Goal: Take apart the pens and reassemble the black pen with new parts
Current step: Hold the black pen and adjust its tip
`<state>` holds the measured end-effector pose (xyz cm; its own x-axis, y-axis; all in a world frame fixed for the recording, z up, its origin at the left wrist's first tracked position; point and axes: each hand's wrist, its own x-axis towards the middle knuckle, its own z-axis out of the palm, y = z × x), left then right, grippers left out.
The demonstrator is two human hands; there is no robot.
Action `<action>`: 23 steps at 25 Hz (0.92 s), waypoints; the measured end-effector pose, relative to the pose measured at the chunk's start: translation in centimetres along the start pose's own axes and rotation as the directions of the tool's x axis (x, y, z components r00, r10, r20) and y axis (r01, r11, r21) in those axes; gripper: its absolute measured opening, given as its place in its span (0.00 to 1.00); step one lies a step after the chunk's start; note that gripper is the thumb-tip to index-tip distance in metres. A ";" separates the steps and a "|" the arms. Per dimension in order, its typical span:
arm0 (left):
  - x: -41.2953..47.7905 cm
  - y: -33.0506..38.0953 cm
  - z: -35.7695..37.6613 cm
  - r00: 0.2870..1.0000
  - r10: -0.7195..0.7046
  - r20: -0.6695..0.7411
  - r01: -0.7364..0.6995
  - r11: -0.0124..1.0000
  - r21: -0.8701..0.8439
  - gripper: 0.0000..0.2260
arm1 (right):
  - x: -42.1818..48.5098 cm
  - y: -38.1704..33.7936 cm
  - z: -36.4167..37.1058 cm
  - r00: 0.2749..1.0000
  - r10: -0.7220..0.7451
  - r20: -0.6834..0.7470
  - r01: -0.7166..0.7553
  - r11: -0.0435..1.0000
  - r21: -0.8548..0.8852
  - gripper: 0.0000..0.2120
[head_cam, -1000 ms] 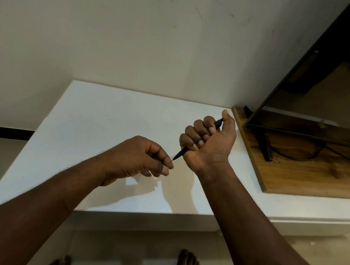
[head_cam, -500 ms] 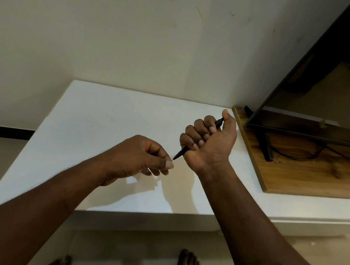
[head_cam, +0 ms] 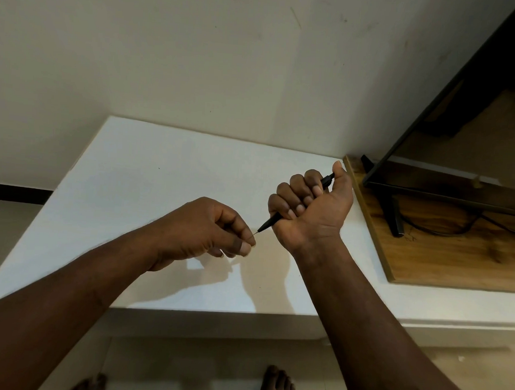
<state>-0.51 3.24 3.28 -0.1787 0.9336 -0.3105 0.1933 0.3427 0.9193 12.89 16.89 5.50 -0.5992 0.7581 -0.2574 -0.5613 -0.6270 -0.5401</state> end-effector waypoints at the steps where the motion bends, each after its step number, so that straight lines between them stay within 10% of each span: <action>1: 0.0 0.0 0.0 1.000 0.000 0.000 0.000 1.000 -0.002 0.05 | 0.0 0.0 0.0 1.000 0.000 -0.002 0.000 1.000 0.001 0.26; 23: 0.1 -0.2 0.0 1.000 0.004 -0.003 -0.004 1.000 -0.003 0.03 | 0.1 -0.1 -0.2 1.000 -0.018 -0.015 0.018 1.000 0.003 0.24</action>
<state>-0.57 3.30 3.06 -0.1808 0.9346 -0.3063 0.1914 0.3390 0.9211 12.98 17.10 5.42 -0.5802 0.7721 -0.2593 -0.5738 -0.6134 -0.5427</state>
